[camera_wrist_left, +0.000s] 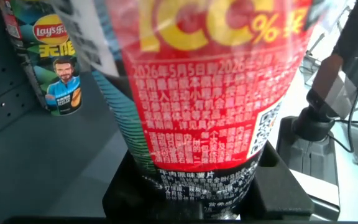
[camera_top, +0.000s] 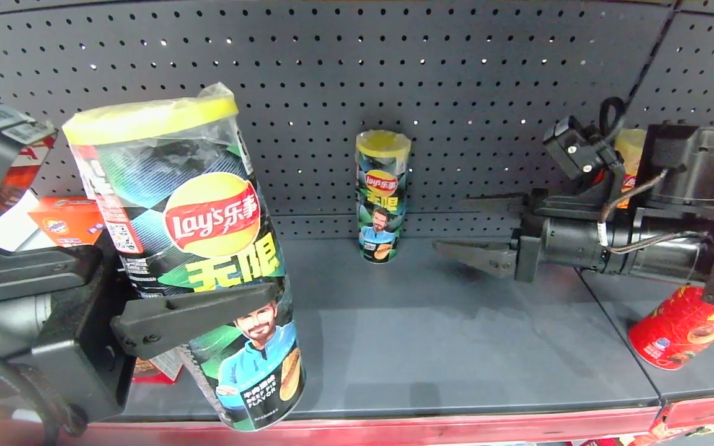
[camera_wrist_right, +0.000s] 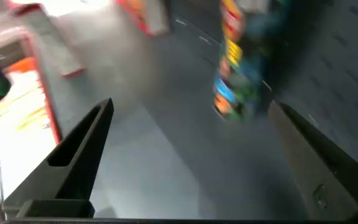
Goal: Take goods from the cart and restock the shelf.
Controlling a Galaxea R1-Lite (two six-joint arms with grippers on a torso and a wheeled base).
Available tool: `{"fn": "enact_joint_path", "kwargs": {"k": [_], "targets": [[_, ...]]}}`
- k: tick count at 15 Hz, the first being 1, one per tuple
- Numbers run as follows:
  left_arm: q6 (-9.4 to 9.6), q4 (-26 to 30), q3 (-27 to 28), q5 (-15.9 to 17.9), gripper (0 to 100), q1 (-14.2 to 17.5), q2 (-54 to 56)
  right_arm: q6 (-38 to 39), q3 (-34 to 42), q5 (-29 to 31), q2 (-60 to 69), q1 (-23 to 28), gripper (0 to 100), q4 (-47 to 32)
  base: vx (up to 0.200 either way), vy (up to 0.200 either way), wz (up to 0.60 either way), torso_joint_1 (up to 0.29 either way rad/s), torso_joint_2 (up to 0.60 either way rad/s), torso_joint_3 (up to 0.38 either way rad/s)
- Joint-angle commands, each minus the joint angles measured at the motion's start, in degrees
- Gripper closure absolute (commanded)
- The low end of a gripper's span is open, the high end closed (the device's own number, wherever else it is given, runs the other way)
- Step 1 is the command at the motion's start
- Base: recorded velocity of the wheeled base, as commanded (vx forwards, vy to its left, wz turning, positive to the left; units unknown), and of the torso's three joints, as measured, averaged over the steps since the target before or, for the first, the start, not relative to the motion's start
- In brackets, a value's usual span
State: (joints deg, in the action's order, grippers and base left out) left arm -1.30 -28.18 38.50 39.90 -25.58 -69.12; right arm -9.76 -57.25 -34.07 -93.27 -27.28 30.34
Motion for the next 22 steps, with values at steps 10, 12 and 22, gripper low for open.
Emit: {"fn": "enact_joint_path", "kwargs": {"k": [10, 12, 22], "targets": [[-0.80, -0.12, 0.00, 1.58, 100, 3.16, -0.14, -3.07, -17.02, -12.60, -21.78, 3.82, 0, 6.13, 0.000, 0.000, 0.00, 0.000, 0.00, 0.000], [-0.80, -0.12, 0.09, 1.85, 100, 3.08, -0.31, -3.07, -20.18, -12.60, -24.50, 3.64, 0, 6.04, 0.000, 0.000, 0.00, 0.000, 0.00, 0.000], [-0.80, -0.12, -0.09, 1.76, 100, 3.16, -0.31, -3.24, -20.36, -12.42, -26.00, -0.32, 0, 6.31, 0.000, 0.000, 0.00, 0.000, 0.00, 0.000]]}}
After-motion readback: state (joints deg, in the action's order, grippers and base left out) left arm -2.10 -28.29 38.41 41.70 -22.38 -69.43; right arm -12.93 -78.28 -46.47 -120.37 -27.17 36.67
